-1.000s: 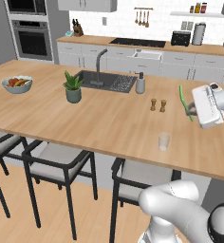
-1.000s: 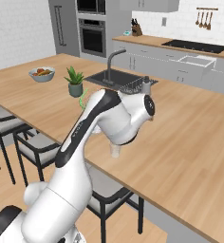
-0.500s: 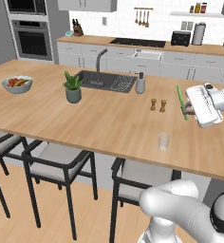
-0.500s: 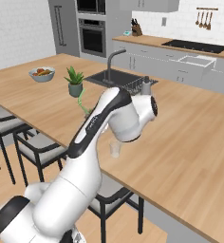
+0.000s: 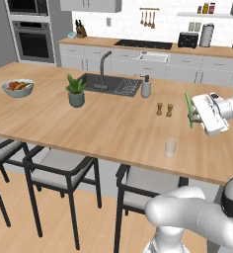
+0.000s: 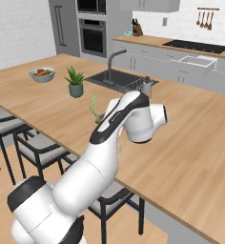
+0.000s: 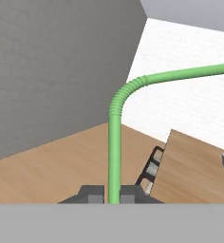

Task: Take a straw from the drawer in front and place it inside the glass cup on the dining counter.

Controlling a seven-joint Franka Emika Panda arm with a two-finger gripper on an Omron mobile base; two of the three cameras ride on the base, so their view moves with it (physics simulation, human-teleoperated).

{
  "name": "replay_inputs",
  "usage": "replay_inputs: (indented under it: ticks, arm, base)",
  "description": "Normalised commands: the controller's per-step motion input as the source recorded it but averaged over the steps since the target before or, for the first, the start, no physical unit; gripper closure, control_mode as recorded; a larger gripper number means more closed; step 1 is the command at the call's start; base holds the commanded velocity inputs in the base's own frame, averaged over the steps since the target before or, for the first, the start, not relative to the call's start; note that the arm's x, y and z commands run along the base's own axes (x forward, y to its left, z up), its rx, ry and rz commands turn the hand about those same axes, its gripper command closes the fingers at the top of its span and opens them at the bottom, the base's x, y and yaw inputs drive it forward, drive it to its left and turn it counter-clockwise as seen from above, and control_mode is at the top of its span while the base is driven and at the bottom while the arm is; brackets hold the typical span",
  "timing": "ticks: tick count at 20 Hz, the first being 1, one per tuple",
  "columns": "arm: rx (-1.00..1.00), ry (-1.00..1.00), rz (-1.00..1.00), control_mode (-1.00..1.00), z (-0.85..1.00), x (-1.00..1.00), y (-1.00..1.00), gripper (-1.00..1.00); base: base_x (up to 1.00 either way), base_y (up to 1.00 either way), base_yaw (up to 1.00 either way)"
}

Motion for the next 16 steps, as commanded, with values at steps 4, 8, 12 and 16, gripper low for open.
replay_inputs:
  ticks: [4, 8, 12, 16]
  arm:
    - [0.0, 0.0, 0.0, -1.0, -0.29, 0.21, -0.69, 1.0]
    - [0.0, 0.0, 0.0, -1.0, -0.26, 0.1, -0.7, 1.0]
    - [0.0, 0.0, 0.0, -1.0, -0.04, 0.19, -0.7, 1.0]
    - [0.0, 0.0, 0.0, -1.0, 0.0, 0.33, -0.66, 1.0]
  base:
    - [0.0, 0.0, 0.0]
    - [0.0, 0.0, 0.0]
    - [0.0, 0.0, 0.0]
    - [0.0, 0.0, 0.0]
